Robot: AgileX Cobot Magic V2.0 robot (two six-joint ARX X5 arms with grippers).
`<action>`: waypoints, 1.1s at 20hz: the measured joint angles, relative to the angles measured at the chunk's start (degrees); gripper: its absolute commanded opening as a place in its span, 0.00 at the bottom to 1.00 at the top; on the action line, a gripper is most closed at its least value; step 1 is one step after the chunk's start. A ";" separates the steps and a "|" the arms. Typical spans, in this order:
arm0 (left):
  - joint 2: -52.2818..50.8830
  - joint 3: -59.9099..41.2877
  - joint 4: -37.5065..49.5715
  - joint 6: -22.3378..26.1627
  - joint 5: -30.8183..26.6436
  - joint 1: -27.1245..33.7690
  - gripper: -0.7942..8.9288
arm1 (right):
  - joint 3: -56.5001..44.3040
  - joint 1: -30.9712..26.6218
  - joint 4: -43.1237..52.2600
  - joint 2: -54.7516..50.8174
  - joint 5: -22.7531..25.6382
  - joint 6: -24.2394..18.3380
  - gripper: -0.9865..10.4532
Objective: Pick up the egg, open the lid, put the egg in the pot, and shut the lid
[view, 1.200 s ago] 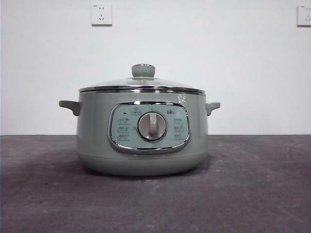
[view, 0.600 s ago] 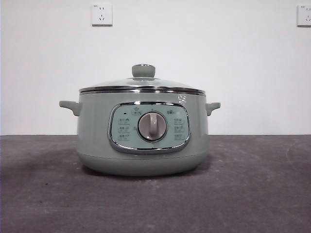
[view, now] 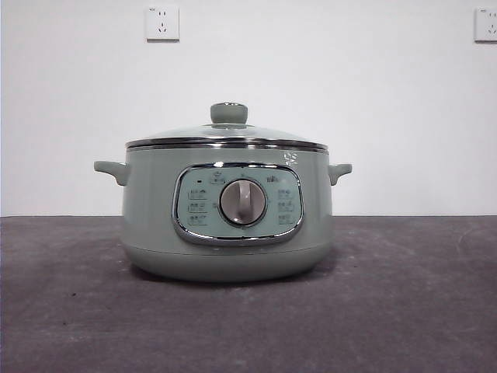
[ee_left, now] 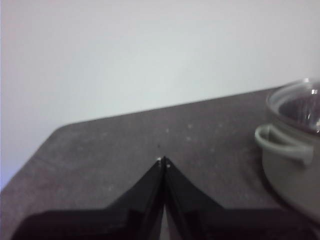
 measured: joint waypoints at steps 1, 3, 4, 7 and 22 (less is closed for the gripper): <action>-0.94 -1.46 0.00 -0.13 0.00 0.00 0.08 | 0.00 0.00 0.00 0.00 0.00 0.00 0.09; -2.62 -4.04 0.04 -0.35 0.00 0.00 0.08 | 0.00 0.00 0.00 0.00 0.00 0.00 0.09; -3.41 -5.22 0.02 -0.37 0.00 0.00 0.08 | 0.00 0.00 0.00 0.00 0.00 0.00 0.09; -5.35 -7.08 -2.12 -1.20 0.00 0.00 0.08 | 0.00 0.00 0.00 0.00 0.00 0.00 0.09; -6.08 -7.08 -8.94 -4.85 0.04 0.00 0.08 | 0.00 0.00 0.00 0.00 0.00 0.00 0.09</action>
